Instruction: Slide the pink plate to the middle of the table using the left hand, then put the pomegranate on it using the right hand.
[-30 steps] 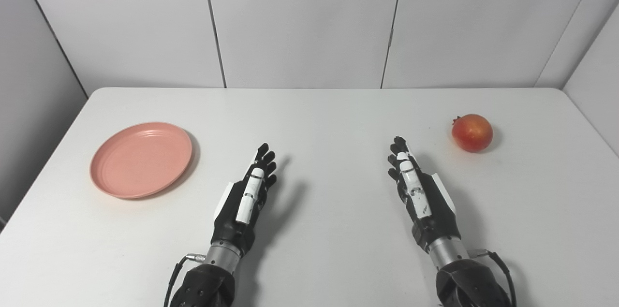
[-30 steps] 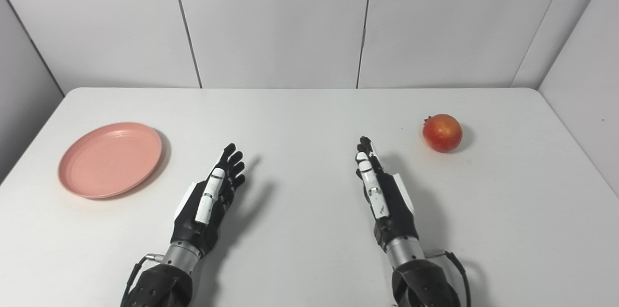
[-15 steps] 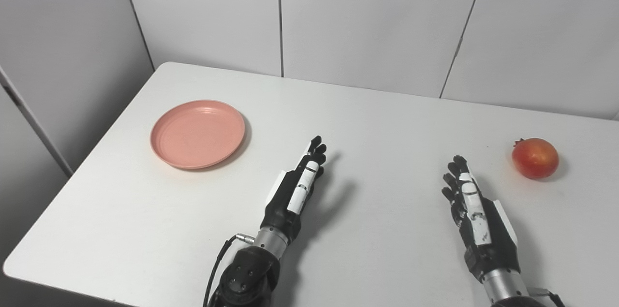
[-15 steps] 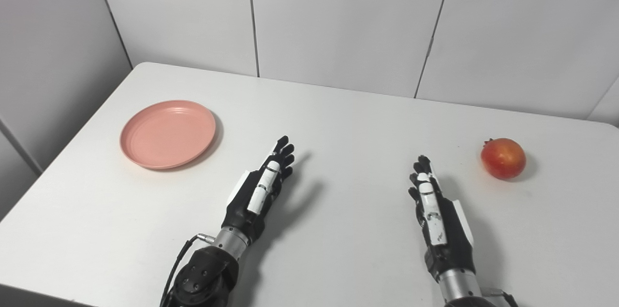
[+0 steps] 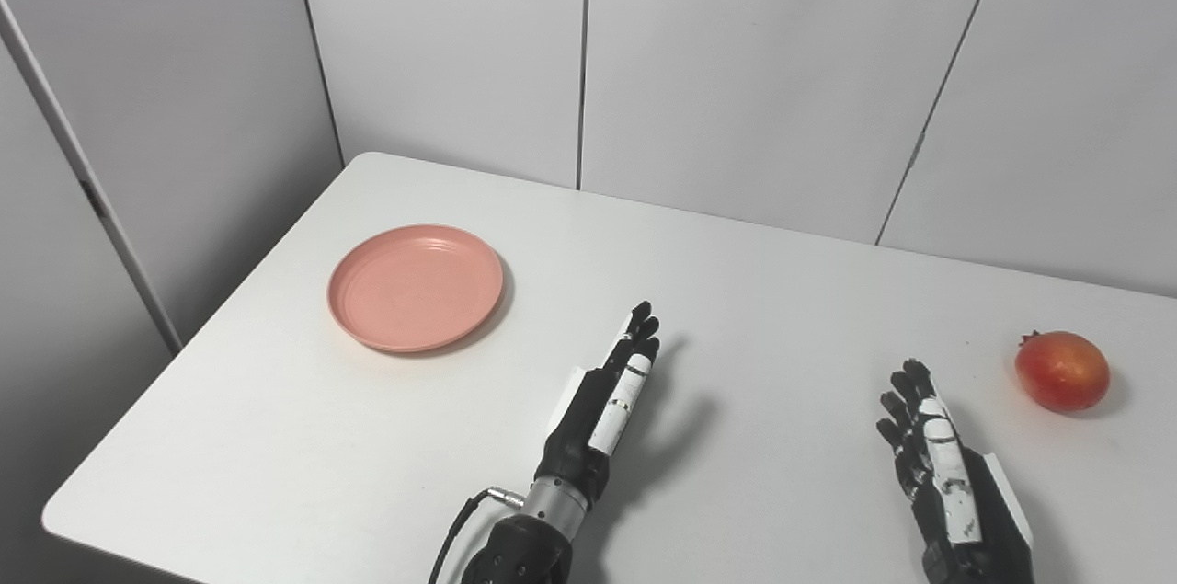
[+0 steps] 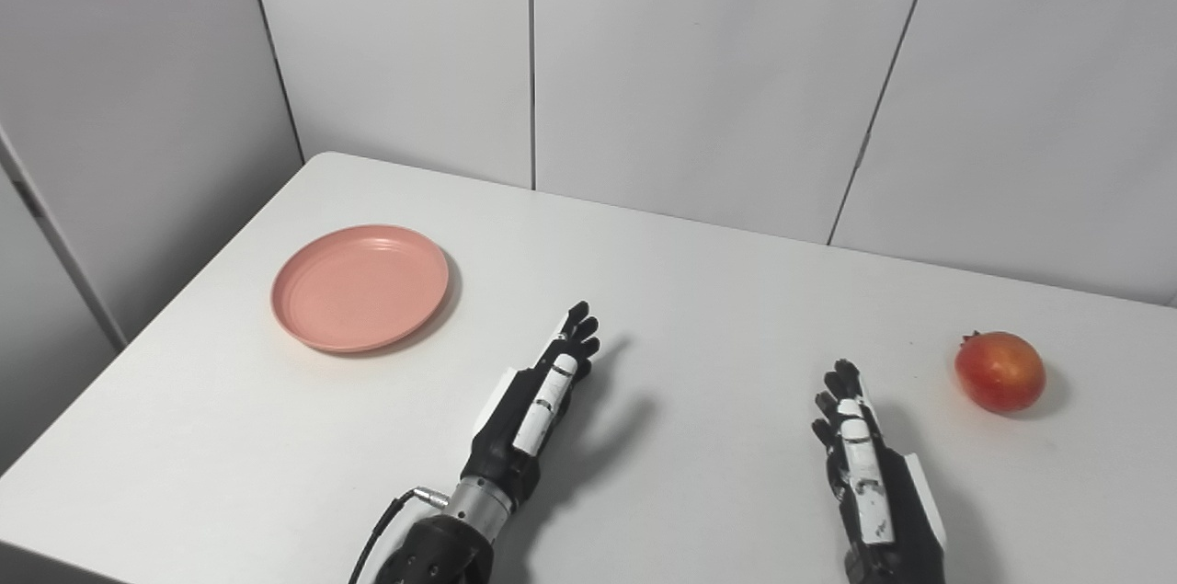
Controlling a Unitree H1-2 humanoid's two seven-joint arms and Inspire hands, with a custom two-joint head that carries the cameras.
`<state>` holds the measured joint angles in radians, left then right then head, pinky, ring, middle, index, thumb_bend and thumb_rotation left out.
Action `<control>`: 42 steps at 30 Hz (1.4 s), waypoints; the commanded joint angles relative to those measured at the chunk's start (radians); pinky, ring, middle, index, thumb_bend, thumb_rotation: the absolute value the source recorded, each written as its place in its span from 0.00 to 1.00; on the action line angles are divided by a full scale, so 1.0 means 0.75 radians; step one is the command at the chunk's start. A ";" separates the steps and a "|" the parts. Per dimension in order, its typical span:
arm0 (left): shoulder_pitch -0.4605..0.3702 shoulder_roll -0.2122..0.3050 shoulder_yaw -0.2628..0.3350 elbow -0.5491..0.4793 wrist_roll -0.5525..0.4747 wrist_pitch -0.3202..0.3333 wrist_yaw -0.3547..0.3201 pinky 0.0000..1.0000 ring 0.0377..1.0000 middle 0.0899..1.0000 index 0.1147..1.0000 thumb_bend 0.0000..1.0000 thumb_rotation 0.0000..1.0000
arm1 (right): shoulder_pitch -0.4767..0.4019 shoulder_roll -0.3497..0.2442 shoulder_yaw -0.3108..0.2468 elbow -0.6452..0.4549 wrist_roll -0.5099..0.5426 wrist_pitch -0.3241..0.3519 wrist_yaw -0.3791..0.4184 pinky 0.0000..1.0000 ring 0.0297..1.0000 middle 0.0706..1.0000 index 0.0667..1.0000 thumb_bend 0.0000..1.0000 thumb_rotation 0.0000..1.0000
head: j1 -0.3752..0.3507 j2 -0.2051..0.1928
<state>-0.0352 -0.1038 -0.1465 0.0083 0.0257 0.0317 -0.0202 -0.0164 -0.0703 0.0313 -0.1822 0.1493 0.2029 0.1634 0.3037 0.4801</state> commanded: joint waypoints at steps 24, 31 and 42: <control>-0.024 0.002 -0.001 -0.027 -0.024 0.036 -0.028 1.00 0.99 1.00 1.00 0.38 1.00 | -0.013 0.038 0.025 -0.088 -0.034 -0.013 -0.033 1.00 1.00 1.00 1.00 0.10 1.00 | -0.027 0.005; -0.051 0.014 0.020 -0.085 -0.061 0.074 -0.050 1.00 1.00 1.00 1.00 0.40 1.00 | -0.023 0.042 0.017 -0.061 -0.021 -0.034 -0.029 1.00 1.00 1.00 1.00 0.12 1.00 | -0.016 0.003; -0.115 0.054 0.054 -0.222 -0.090 0.156 -0.070 1.00 0.99 1.00 1.00 0.42 1.00 | -0.035 0.040 0.012 -0.050 -0.029 -0.023 -0.033 1.00 1.00 1.00 1.00 0.11 1.00 | 0.004 -0.002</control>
<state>-0.0687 -0.0648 -0.1120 -0.1114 -0.0235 0.1482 -0.0628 -0.0109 -0.0434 0.0423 -0.2073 0.1200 0.2034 0.1383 0.3053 0.4786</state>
